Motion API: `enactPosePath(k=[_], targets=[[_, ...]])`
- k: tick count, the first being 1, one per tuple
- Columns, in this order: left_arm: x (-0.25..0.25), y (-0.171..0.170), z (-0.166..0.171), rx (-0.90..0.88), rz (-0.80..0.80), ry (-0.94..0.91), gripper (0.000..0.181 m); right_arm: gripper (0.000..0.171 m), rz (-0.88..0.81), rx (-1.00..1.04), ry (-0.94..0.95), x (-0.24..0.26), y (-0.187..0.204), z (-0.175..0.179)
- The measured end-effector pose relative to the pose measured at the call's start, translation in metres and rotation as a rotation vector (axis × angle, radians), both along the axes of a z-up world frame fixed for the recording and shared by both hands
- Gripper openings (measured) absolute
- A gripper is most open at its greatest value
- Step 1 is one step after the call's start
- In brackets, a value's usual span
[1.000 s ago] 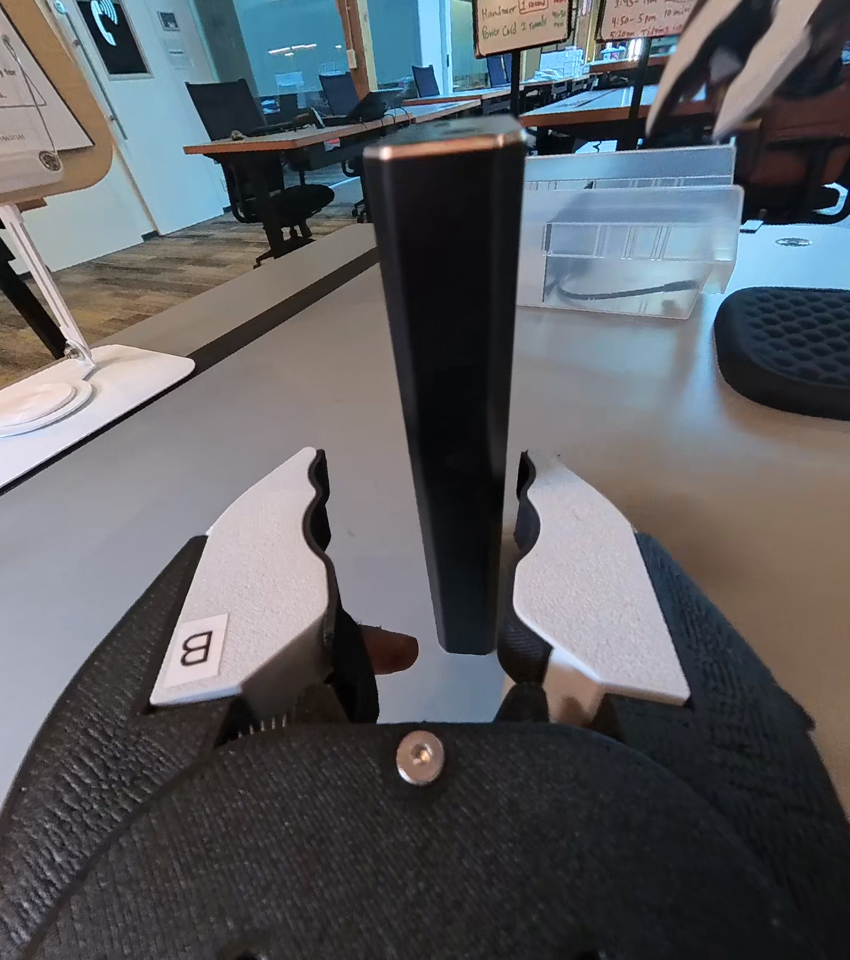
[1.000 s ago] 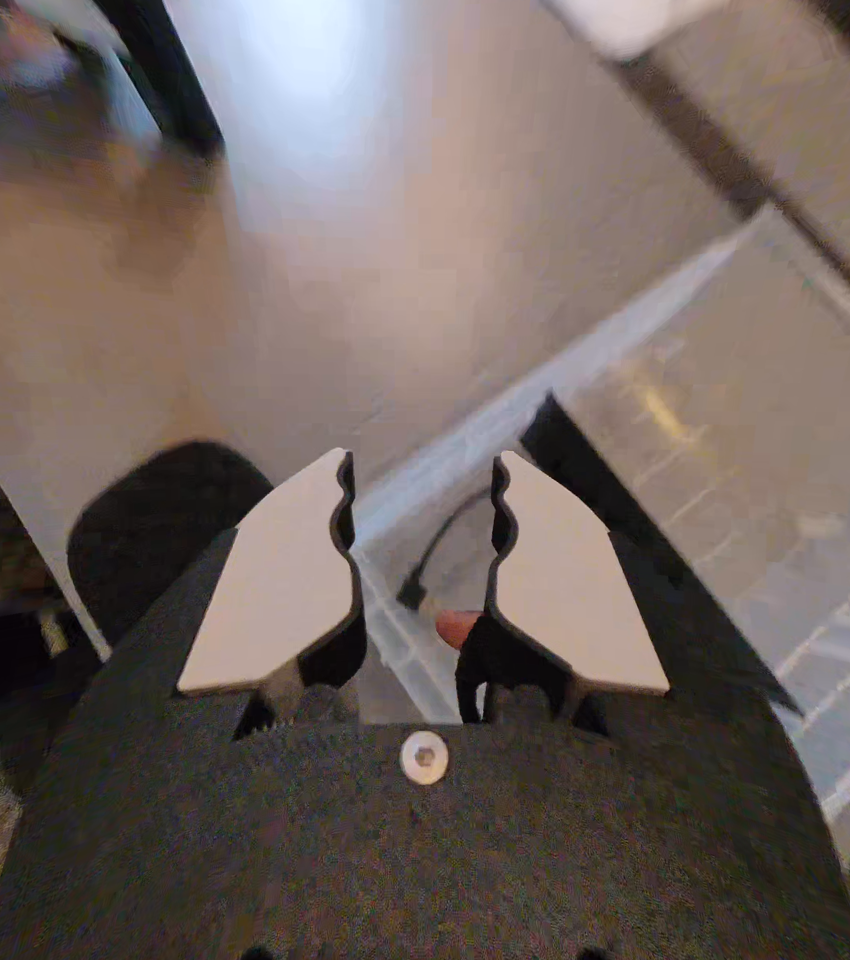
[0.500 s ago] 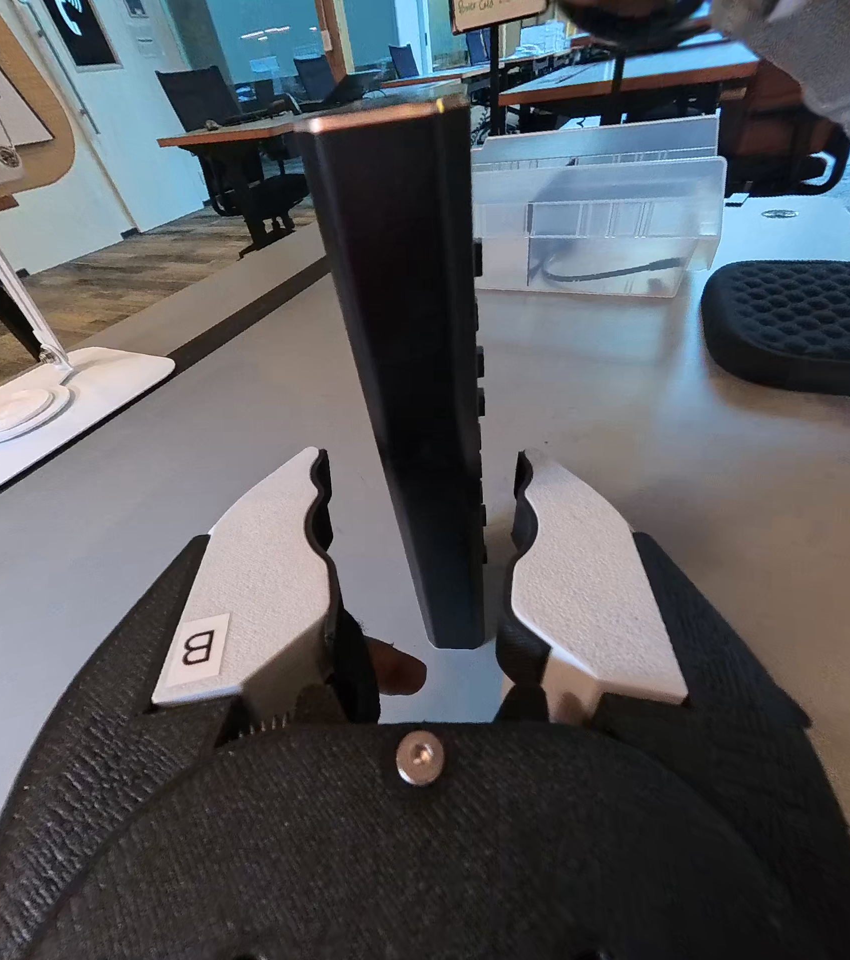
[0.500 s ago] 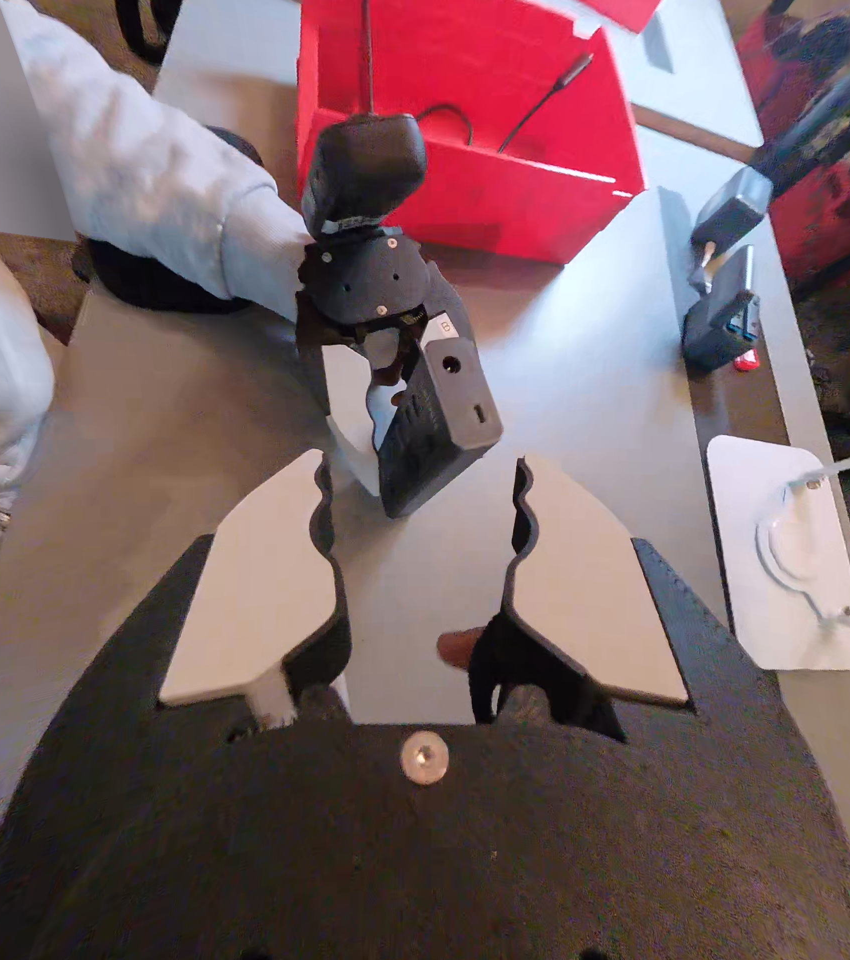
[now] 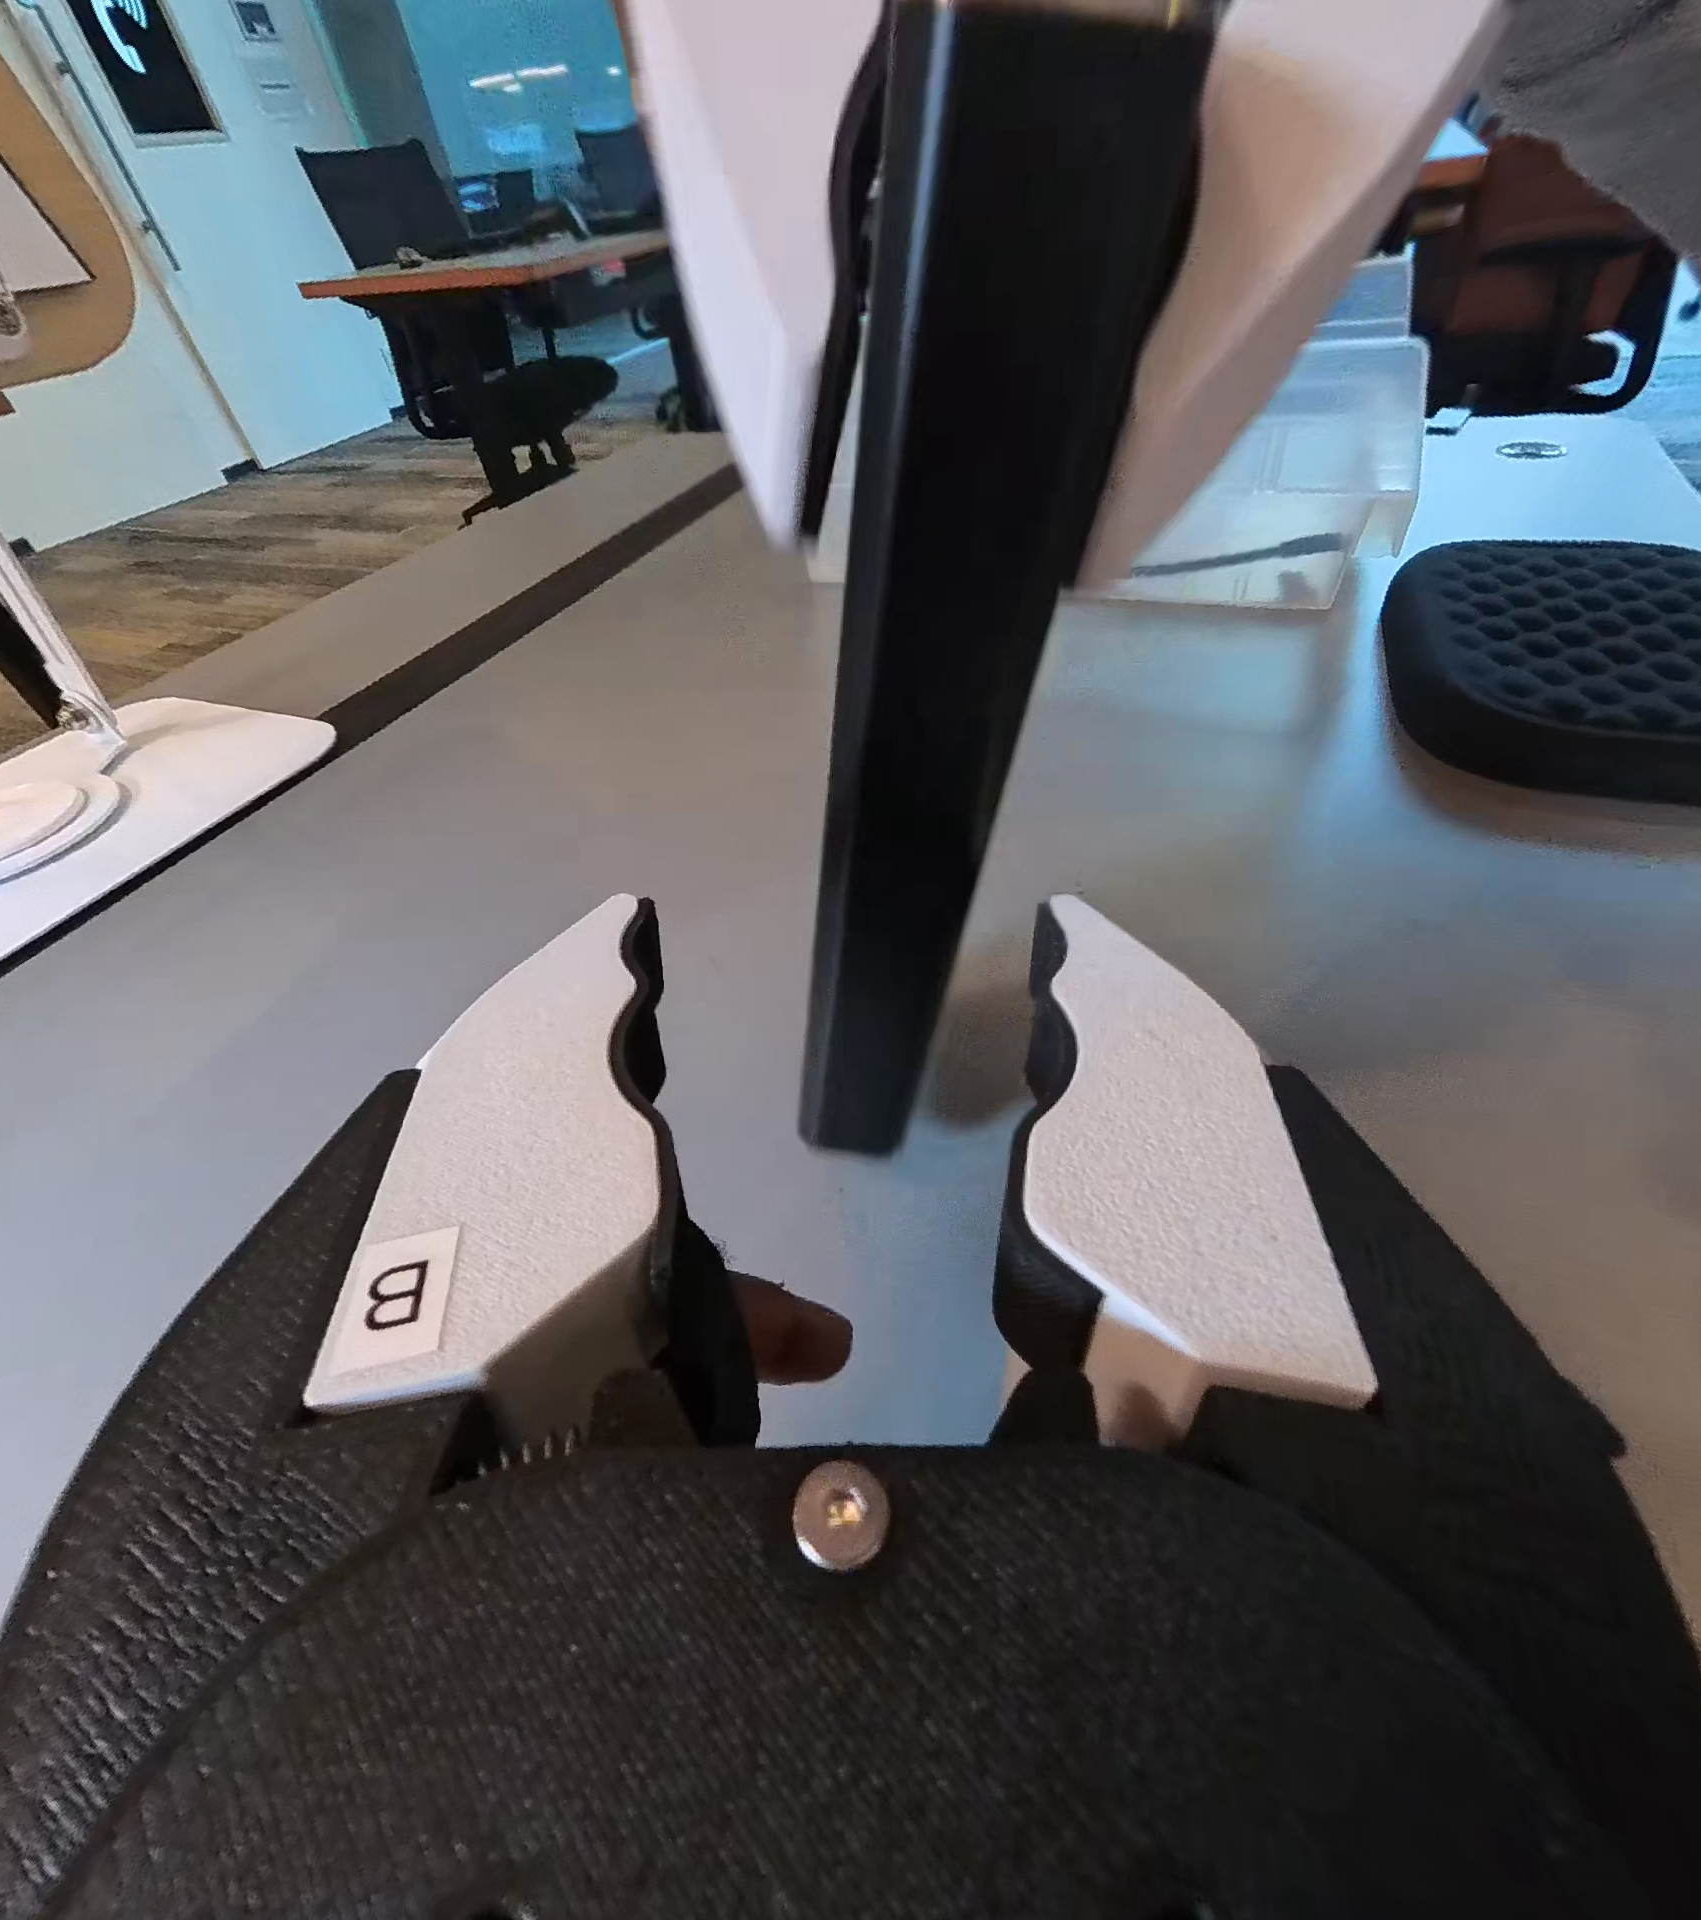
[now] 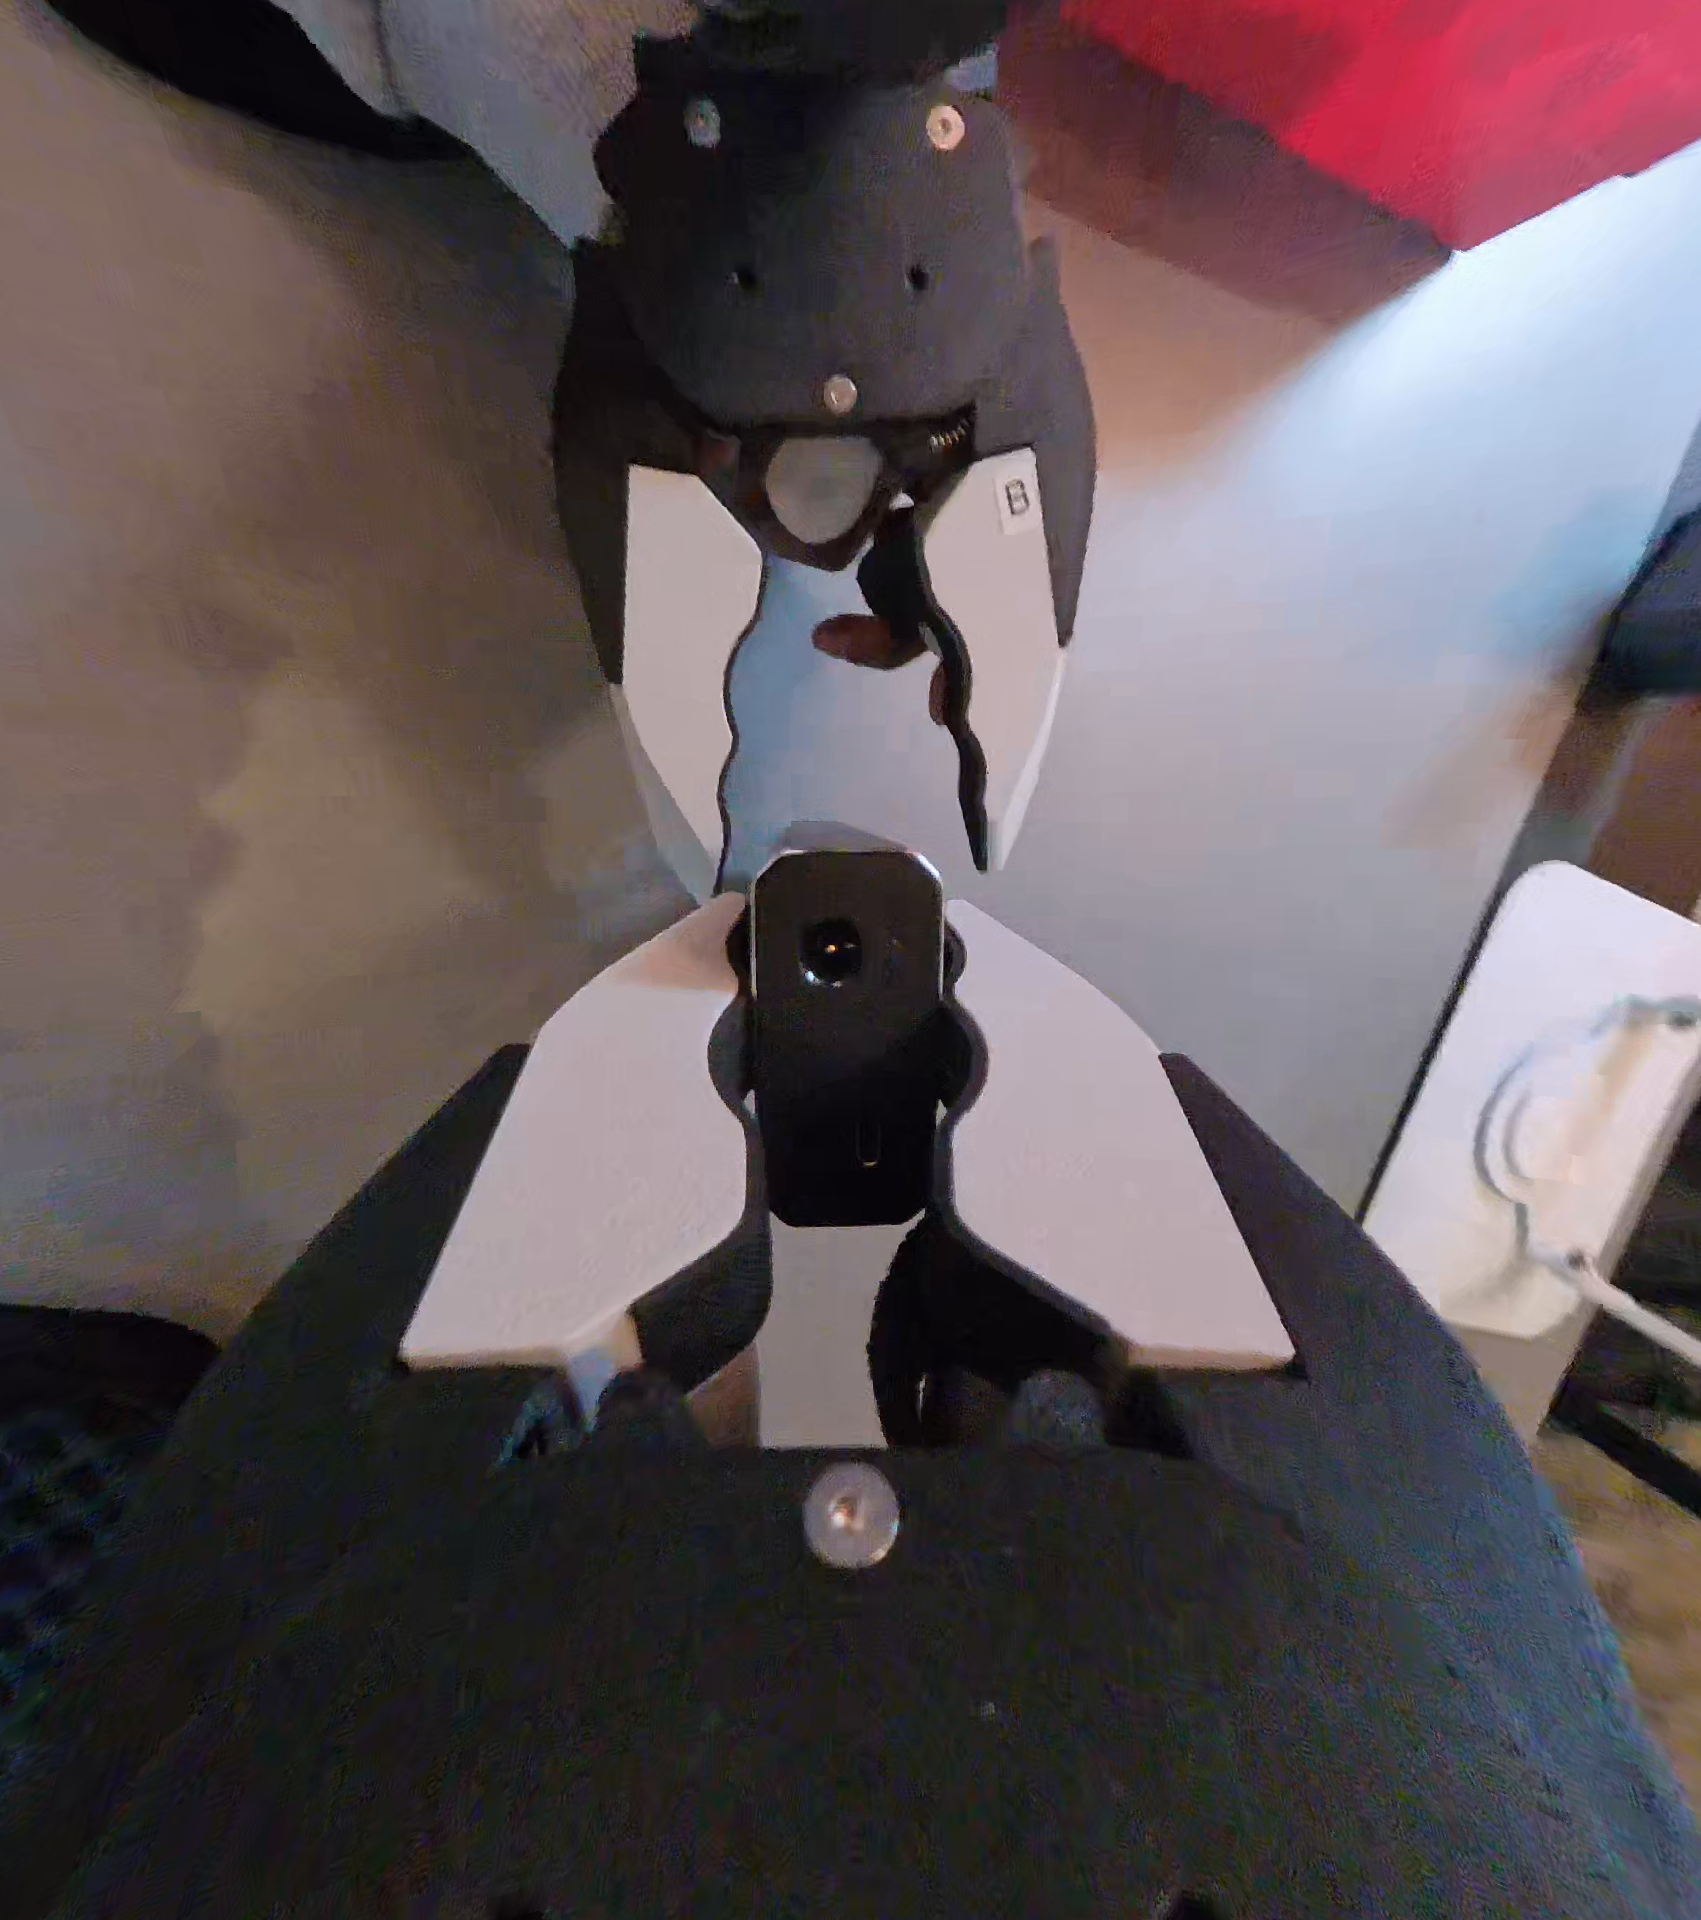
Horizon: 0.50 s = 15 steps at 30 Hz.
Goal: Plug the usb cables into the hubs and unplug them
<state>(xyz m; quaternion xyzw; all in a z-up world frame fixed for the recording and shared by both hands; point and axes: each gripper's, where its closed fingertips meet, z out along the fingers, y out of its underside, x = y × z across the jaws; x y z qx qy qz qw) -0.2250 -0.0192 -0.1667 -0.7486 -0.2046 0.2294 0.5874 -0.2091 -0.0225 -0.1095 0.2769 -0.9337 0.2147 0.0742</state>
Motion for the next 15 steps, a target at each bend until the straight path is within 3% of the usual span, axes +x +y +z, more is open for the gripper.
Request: enactPosePath(k=[4, 9, 12, 15], targets=[[-0.004, -0.003, 0.002, 0.015, 0.034, 0.0, 0.069, 0.031, -0.234, -0.138, 0.065, -0.034, 0.051, 0.055], [-0.011, -0.008, -0.003, -0.012, 0.089, -0.021, 0.068, 0.03, -0.717, -0.313, 0.286, -0.098, 0.167, 0.126], [-0.013, -0.01, -0.003, -0.007, 0.102, -0.023, 0.068, 0.03, -0.991, -0.319, 0.363, -0.127, 0.237, 0.129], [-0.014, -0.01, -0.003, -0.007, 0.109, -0.021, 0.068, 0.031, -1.172, -0.321, 0.31, -0.151, 0.282, 0.107]])
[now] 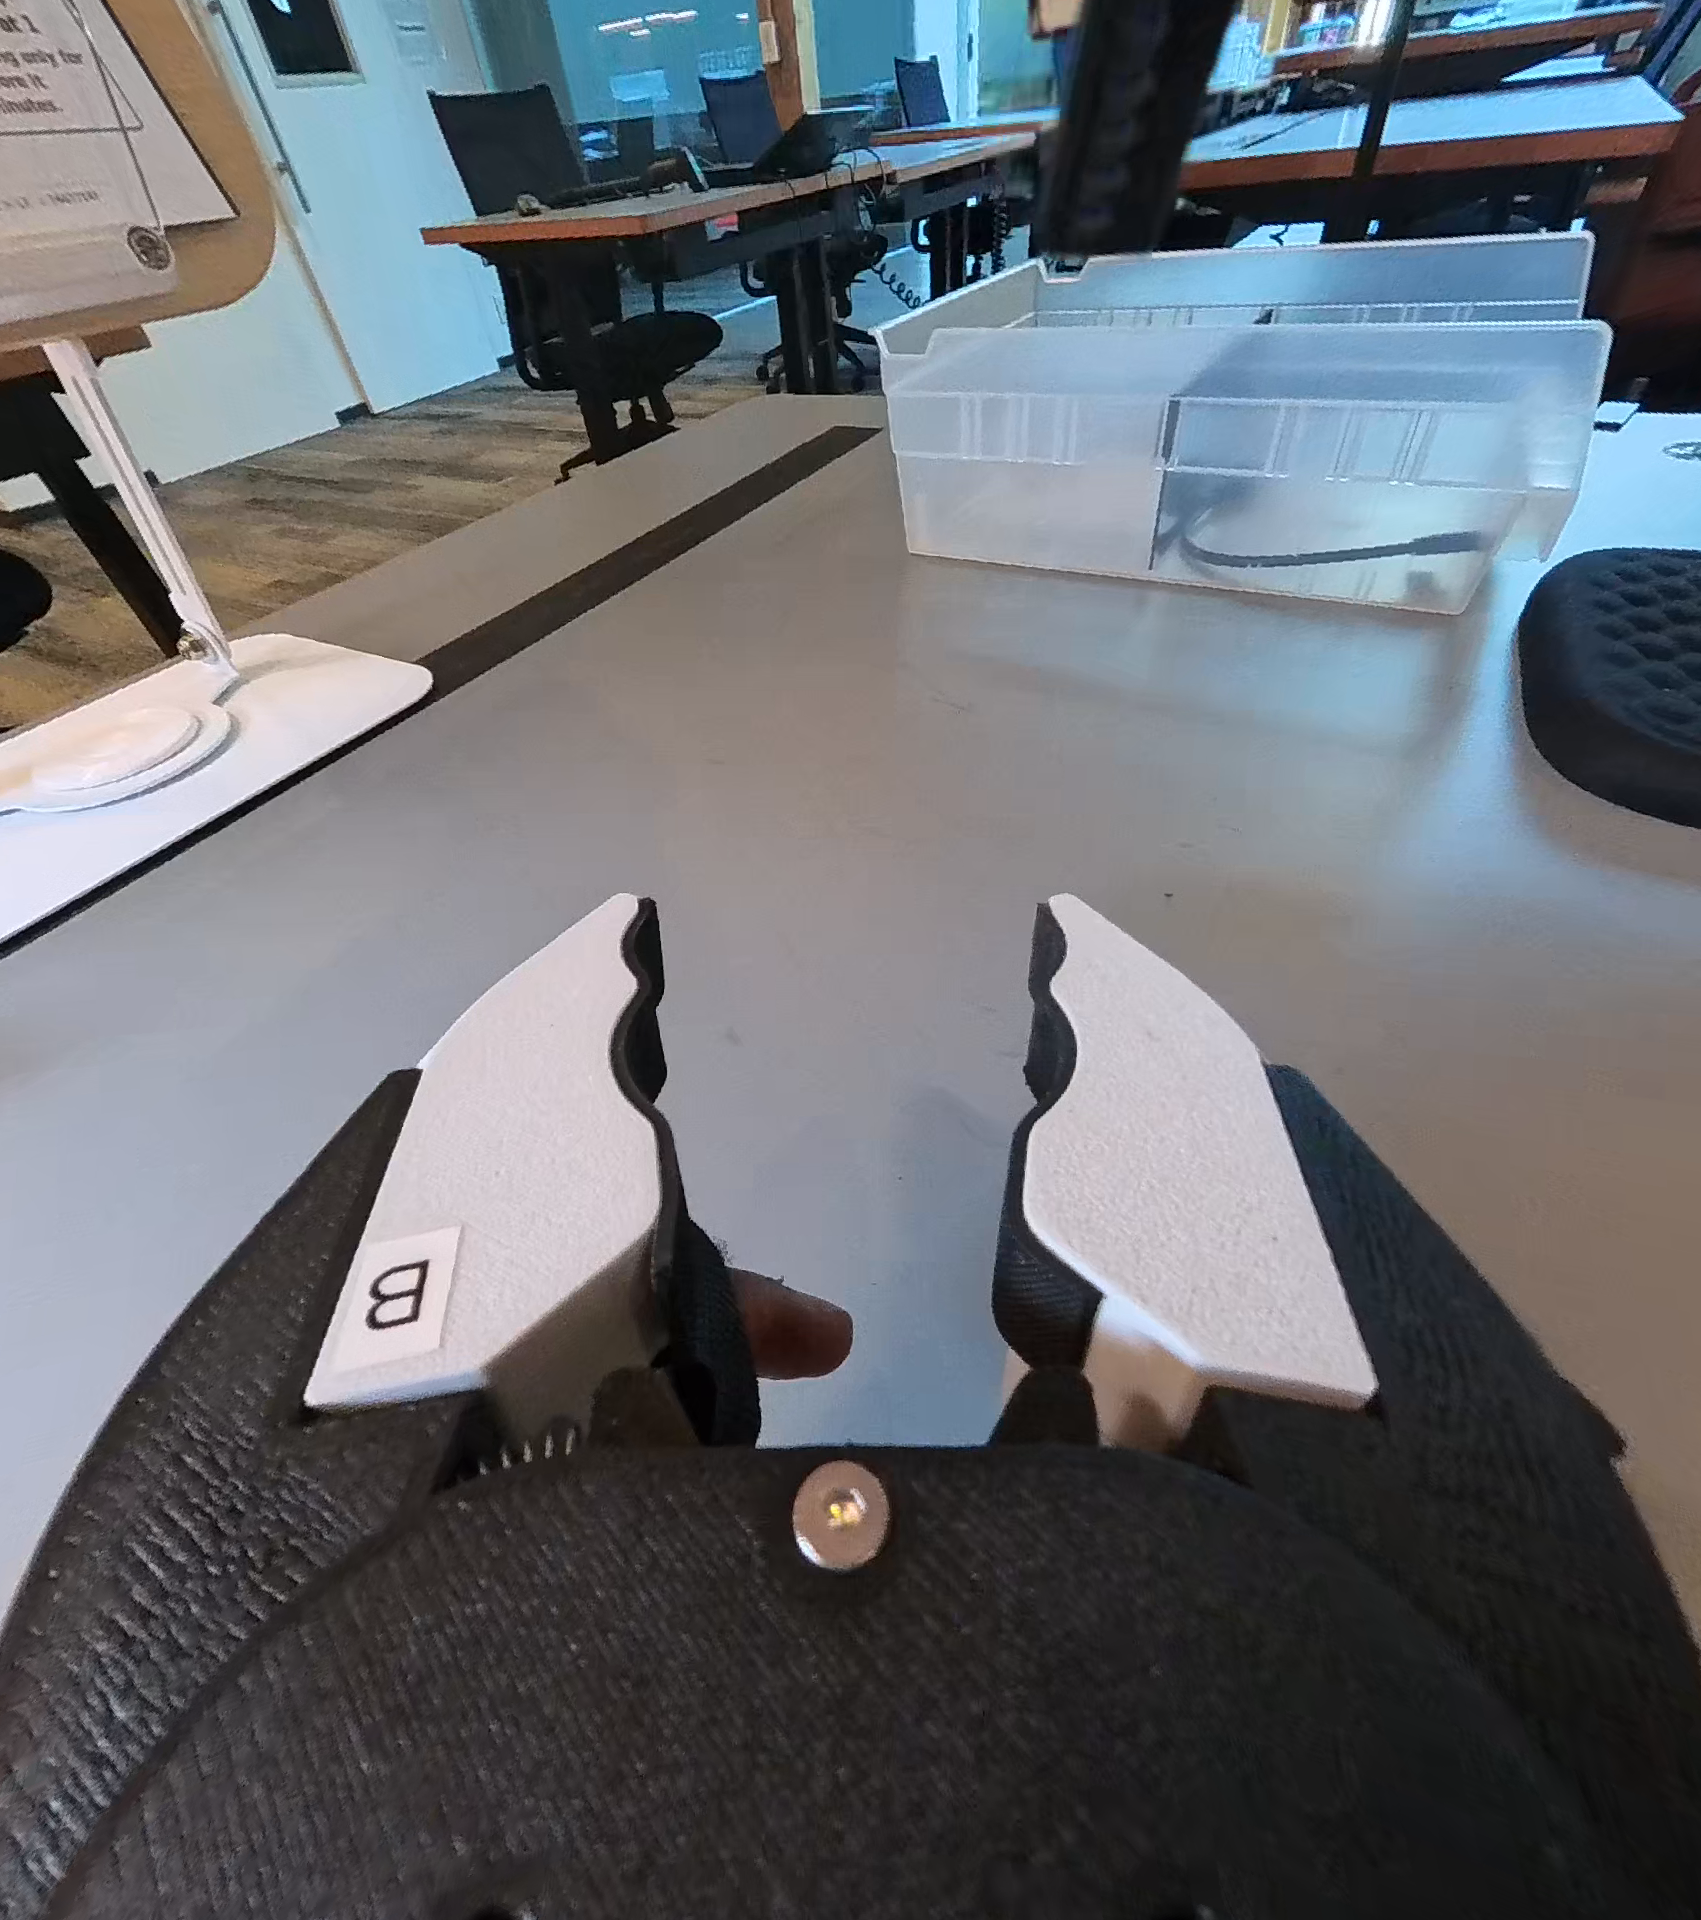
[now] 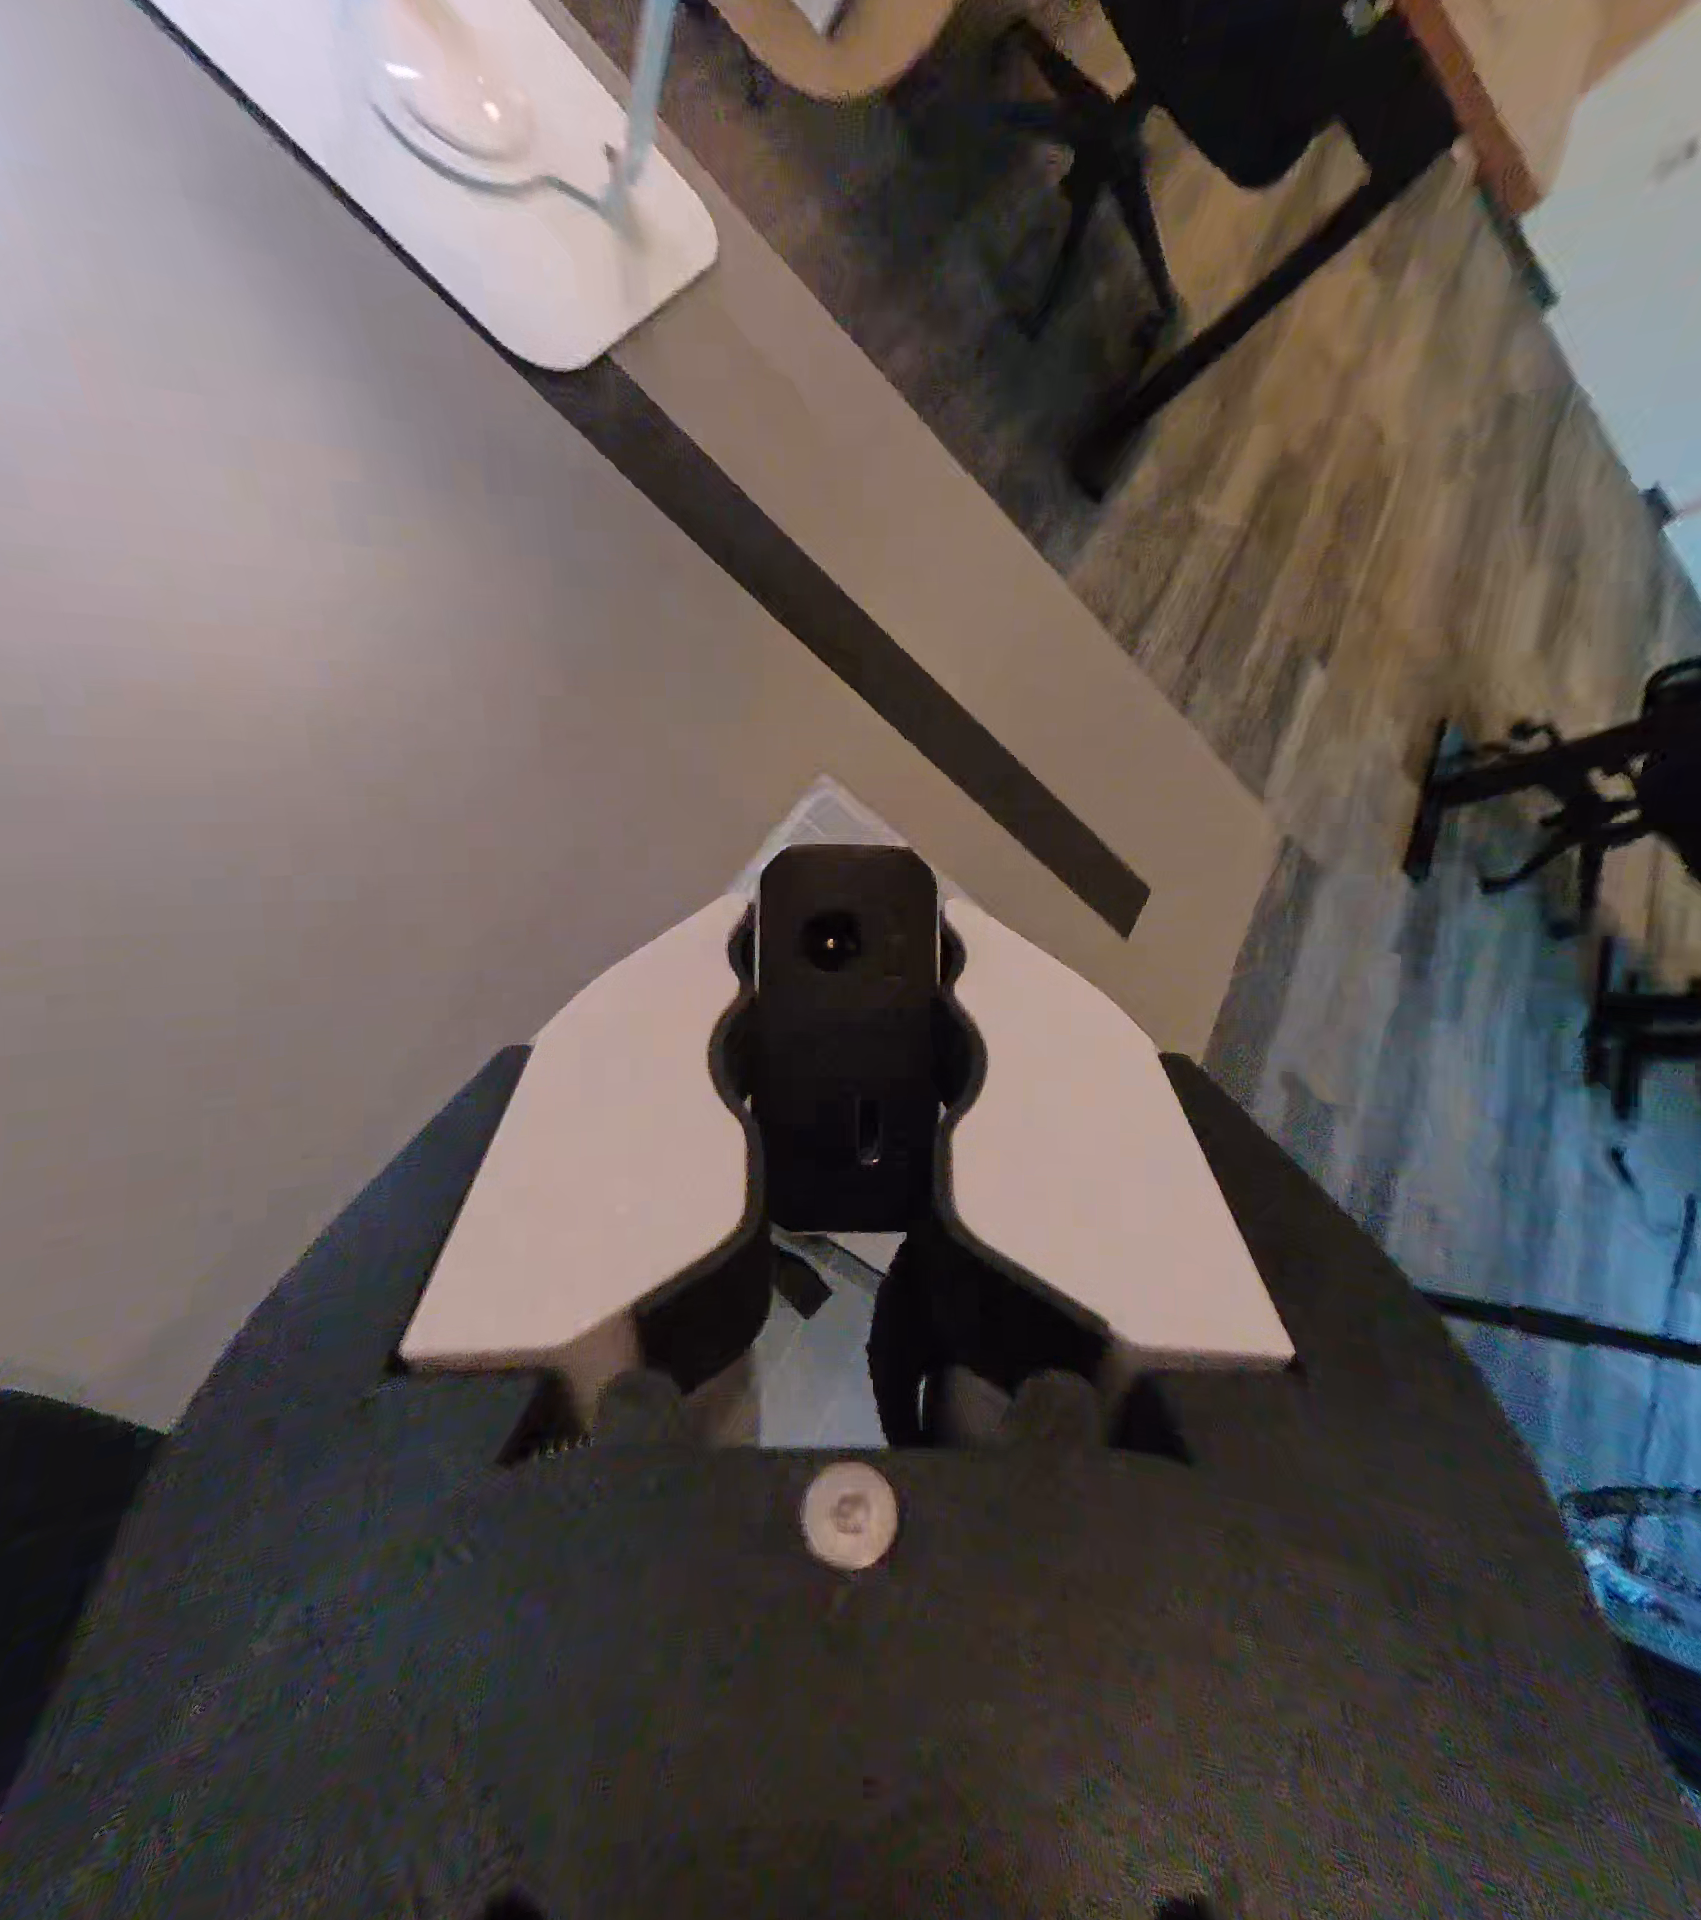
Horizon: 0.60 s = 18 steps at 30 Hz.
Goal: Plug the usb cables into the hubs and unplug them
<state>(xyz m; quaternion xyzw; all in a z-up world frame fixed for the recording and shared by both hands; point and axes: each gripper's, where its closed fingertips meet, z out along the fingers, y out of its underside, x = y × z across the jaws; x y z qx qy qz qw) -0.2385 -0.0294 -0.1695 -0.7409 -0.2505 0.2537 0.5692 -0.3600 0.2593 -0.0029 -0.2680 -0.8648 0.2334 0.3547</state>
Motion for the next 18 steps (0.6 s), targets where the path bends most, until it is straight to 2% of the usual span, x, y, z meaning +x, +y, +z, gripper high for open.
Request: enactPosePath(k=[3, 5, 8, 12, 18], targets=[[0.0, 0.0, 0.0, -0.003, 0.006, 0.001, 0.068, 0.031, -0.112, -0.102, -0.085, -0.022, 0.028, -0.035], [0.0, -0.001, 0.0, 0.0, 0.006, -0.002, 0.068, 0.031, -0.127, -0.256, -0.049, -0.038, 0.031, -0.037], [-0.001, -0.001, 0.0, 0.008, 0.007, -0.009, 0.067, 0.031, -0.206, -0.369, -0.021, -0.052, 0.046, -0.032], [-0.001, 0.0, -0.001, -0.001, 0.003, -0.011, 0.067, 0.03, -0.225, -0.565, -0.009, -0.063, 0.046, -0.031], [0.001, 0.001, -0.004, -0.031, 0.003, -0.002, 0.067, 0.031, -0.321, -0.814, -0.053, -0.082, 0.05, -0.061]])
